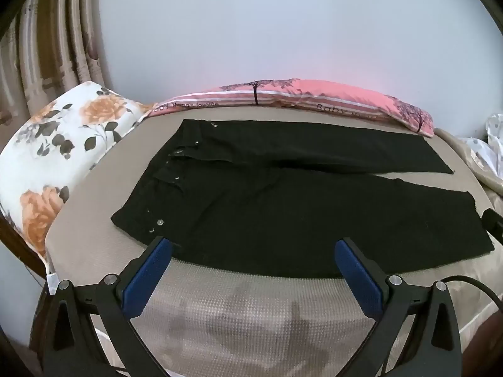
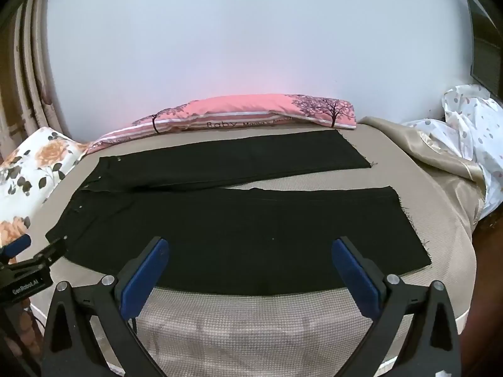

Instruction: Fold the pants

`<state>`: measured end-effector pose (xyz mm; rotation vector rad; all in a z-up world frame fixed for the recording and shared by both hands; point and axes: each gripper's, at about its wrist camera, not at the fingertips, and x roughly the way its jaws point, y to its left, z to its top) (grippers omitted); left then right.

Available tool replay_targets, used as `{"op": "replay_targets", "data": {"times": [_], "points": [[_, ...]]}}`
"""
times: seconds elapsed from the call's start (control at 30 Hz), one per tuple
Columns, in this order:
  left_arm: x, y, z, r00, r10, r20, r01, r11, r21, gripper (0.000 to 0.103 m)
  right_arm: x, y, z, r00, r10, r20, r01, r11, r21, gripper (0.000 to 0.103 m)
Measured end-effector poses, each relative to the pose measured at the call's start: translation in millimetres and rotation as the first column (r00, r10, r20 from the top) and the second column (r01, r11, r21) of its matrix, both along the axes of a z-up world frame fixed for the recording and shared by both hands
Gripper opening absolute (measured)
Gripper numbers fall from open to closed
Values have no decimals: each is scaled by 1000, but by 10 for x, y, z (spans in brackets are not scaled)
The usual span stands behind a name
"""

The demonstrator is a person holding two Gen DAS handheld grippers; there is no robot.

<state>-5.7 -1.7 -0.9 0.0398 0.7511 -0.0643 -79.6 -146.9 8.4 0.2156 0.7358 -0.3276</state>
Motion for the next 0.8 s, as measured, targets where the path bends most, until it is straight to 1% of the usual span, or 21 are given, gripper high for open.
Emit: {"op": "replay_targets", "data": {"times": [0.23, 0.37, 0.57, 0.8], "points": [[31, 23, -28, 1000, -6, -3, 6, 1000, 4, 103, 45, 72, 66, 1000, 8, -16, -8, 1000, 12, 103], [18, 22, -25, 1000, -1, -3, 1, 1000, 8, 103, 80, 96, 52, 1000, 6, -20, -6, 1000, 0, 103], [0, -5, -6, 1000, 8, 11, -8, 1000, 20, 103, 62, 75, 45, 1000, 11, -5, -11, 1000, 1, 103], [-5, 16, -24, 1000, 5, 4, -5, 1000, 19, 103, 34, 43, 17, 1000, 10, -3, -10, 1000, 10, 103]]}}
